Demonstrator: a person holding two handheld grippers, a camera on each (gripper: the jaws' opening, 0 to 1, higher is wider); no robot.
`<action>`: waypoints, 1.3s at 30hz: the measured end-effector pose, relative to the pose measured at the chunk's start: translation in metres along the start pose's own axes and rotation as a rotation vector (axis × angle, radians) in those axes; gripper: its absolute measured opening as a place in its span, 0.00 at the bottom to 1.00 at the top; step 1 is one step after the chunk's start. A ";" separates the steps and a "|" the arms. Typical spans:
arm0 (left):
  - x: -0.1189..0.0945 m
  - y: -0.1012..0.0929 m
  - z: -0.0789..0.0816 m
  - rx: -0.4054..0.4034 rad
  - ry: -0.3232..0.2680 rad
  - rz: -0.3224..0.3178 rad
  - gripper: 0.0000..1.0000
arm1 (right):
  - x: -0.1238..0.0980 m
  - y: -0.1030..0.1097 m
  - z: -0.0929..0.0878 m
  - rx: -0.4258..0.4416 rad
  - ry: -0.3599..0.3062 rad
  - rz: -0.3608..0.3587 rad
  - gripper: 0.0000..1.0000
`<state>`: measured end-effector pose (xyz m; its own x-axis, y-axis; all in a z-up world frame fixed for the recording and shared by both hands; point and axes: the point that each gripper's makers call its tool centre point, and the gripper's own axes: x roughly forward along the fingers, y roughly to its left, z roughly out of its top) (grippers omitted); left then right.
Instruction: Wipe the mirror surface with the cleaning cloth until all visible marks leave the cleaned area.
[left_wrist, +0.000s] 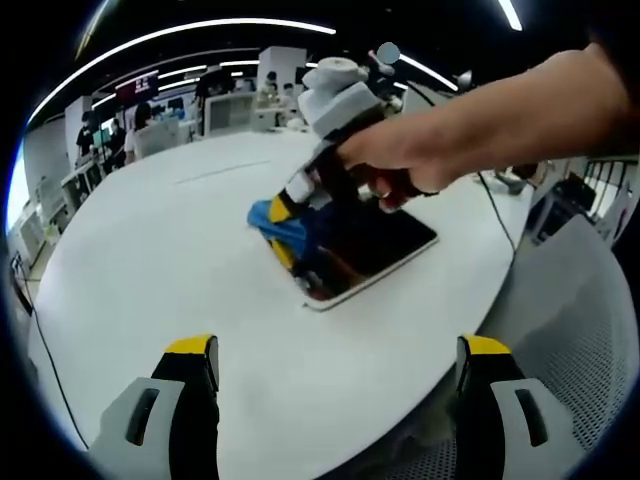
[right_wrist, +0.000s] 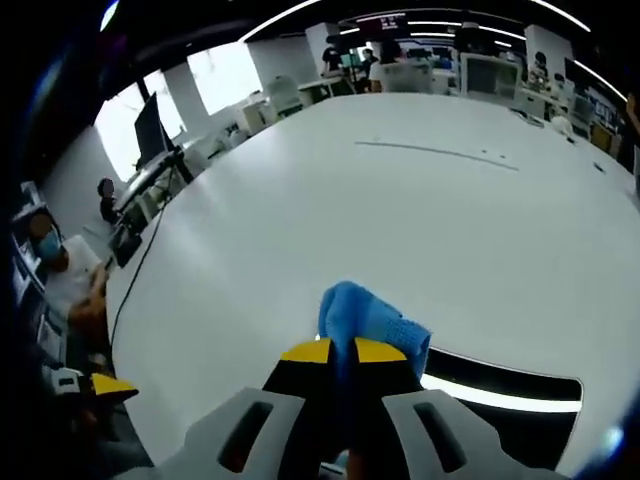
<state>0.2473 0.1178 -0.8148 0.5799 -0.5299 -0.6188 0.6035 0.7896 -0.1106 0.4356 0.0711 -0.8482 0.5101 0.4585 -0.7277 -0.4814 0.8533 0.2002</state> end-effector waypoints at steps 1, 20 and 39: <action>0.000 0.000 0.000 -0.001 -0.001 0.002 0.99 | 0.000 0.000 0.000 -0.002 0.000 -0.001 0.02; -0.001 0.003 0.000 -0.001 0.000 0.018 1.00 | -0.009 0.012 -0.013 -0.061 0.009 0.016 0.02; 0.000 0.003 0.001 0.003 0.001 0.020 1.00 | -0.020 0.025 -0.028 -0.057 0.029 0.043 0.01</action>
<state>0.2492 0.1199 -0.8144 0.5913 -0.5135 -0.6219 0.5936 0.7991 -0.0955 0.3931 0.0756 -0.8470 0.4674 0.4864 -0.7382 -0.5428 0.8170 0.1946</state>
